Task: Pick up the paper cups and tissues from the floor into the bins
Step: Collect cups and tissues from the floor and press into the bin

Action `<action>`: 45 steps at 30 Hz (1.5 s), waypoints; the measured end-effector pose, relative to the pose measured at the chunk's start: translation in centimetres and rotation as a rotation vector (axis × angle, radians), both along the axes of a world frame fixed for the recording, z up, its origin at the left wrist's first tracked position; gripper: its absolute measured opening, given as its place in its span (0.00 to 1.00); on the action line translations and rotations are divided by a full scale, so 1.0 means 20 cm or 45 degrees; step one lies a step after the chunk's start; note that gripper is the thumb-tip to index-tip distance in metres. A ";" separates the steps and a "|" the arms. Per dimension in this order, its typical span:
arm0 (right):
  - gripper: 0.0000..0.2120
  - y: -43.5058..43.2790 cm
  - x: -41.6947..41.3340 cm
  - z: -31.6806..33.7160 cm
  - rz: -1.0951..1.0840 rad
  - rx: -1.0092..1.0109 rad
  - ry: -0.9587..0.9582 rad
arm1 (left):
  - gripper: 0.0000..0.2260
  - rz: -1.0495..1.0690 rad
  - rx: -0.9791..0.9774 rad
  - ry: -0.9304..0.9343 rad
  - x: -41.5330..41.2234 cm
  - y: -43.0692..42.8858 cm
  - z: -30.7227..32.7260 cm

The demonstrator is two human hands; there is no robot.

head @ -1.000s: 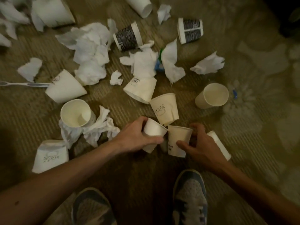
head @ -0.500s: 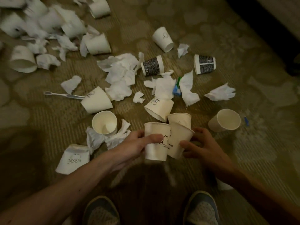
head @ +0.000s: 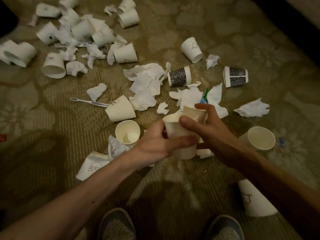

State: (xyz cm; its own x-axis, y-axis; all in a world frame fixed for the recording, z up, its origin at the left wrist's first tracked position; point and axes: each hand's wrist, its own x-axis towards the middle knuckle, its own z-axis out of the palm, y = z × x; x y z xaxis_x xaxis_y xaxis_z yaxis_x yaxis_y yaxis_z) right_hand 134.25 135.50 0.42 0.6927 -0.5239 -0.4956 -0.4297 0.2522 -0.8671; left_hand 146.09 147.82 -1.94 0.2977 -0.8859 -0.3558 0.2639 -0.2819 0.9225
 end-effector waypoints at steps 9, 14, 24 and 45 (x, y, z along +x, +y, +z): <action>0.42 0.03 0.07 -0.07 0.242 -0.348 0.054 | 0.37 -0.252 0.050 -0.228 0.05 0.07 -0.02; 0.37 0.03 0.09 -0.09 0.158 -0.274 -0.058 | 0.32 -0.164 0.100 -0.281 0.09 0.08 -0.02; 0.42 0.01 0.17 -0.15 0.229 -0.208 0.074 | 0.21 -0.122 0.448 -1.196 0.42 0.34 -0.04; 0.30 -0.08 0.65 -0.03 0.321 -0.091 0.065 | 0.19 0.265 0.188 -0.495 0.77 0.36 -0.19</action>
